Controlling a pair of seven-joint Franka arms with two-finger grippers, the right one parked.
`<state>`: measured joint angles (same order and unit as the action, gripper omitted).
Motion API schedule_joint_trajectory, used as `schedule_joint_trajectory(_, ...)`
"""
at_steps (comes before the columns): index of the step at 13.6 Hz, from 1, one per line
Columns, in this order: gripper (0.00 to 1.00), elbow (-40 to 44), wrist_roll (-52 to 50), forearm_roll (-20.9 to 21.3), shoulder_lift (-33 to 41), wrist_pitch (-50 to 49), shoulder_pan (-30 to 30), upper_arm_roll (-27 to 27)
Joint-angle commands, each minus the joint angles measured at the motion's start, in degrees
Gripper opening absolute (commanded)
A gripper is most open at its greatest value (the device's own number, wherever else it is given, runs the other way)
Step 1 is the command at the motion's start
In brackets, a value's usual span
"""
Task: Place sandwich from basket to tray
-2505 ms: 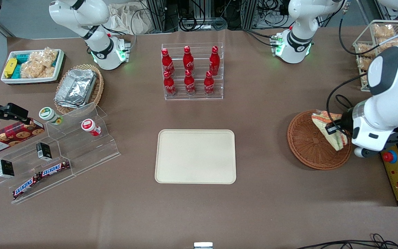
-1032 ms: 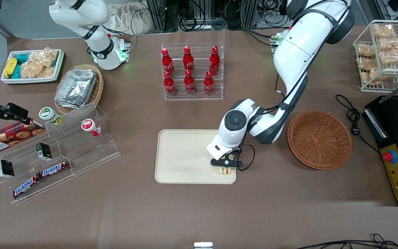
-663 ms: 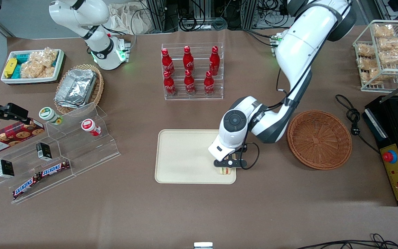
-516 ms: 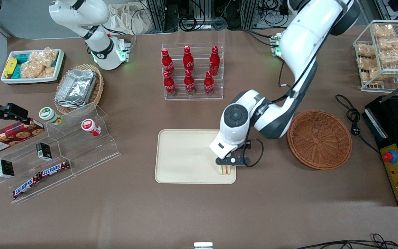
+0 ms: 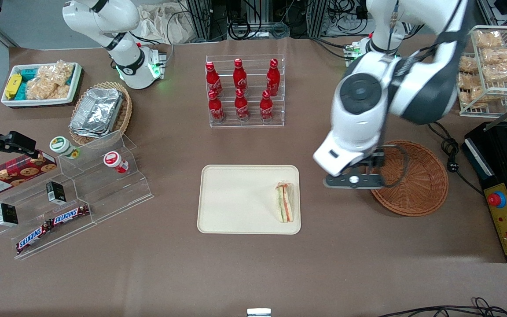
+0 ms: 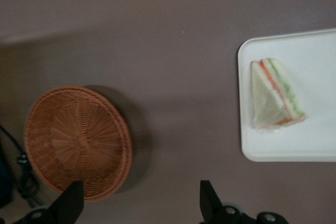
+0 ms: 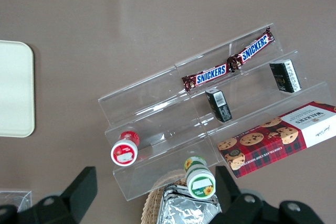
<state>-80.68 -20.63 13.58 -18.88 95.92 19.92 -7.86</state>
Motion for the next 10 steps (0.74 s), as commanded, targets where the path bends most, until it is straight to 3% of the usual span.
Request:
schedule_joint_trajectory(1, 0.99, -2.7, 8.1, -4.6, 5.5, -4.4, 0.3, 6.6)
schedule_joint_trajectory(5, 1.0, -2.0, 18.3, -5.4, 7.7, -6.7, 0.5, 13.6)
schedule_joint_trajectory(10, 1.0, -2.0, 21.1, -6.4, 8.9, -8.0, 0.3, 17.8)
